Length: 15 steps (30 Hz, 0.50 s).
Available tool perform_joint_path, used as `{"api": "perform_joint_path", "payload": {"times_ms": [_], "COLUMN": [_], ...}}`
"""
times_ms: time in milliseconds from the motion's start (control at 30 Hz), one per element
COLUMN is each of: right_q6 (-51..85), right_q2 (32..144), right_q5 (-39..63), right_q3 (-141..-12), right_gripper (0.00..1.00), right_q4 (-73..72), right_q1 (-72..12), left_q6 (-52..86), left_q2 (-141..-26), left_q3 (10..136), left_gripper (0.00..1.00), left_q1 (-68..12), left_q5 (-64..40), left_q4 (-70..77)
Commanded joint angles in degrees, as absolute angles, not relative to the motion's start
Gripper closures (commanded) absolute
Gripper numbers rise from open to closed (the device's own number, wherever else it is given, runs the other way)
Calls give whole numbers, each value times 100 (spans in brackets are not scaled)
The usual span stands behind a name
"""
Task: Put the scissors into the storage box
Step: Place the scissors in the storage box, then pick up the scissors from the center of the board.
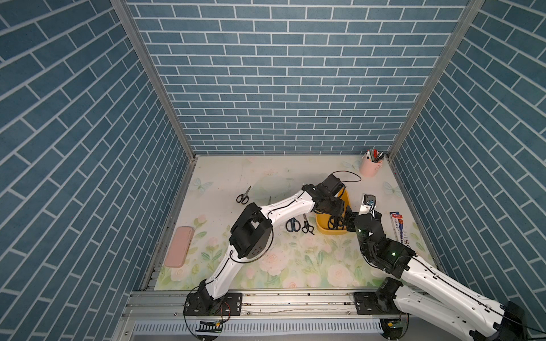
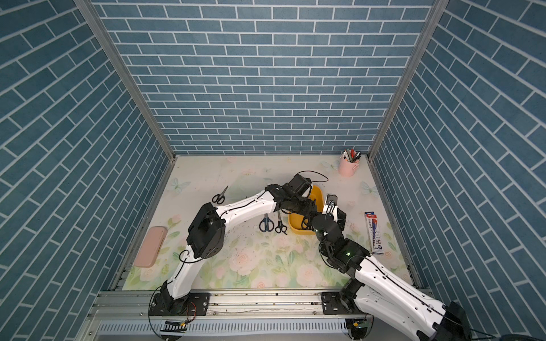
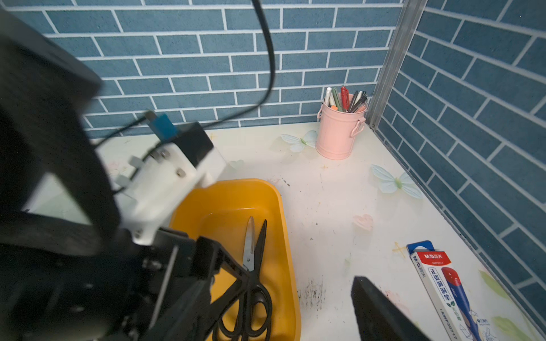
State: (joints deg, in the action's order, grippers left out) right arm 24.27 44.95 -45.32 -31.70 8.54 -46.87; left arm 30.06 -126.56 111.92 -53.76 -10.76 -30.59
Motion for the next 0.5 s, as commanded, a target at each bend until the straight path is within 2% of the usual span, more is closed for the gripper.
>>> {"api": "perform_joint_path", "payload": {"times_ms": [0,333,400,467], "right_q6": [2571,2317,1898,1329], "right_q2": [4348,4566,4733,5156], "right_q5": [-4703,-4414,-3886,-2930], "right_q3": [-3113,-3174,-3195,-3285], "right_gripper": [21,21,21,22], "right_q4": [774,510,241,-52], "right_q1": [-4721,-4720,-4726,-4746], "left_q6": [2917,2984,2946,2845], "left_q2": [-11880,-10108,-9852,-9615], "left_q3": [11195,8757,8322,7925], "left_gripper": [43,47,48,49], "left_q1": [-5333,-4413,-4130,-3828], "left_q5": [-723,-221,-219,-166], "left_q4": [-3079,-2655,-2691,-2739]}}
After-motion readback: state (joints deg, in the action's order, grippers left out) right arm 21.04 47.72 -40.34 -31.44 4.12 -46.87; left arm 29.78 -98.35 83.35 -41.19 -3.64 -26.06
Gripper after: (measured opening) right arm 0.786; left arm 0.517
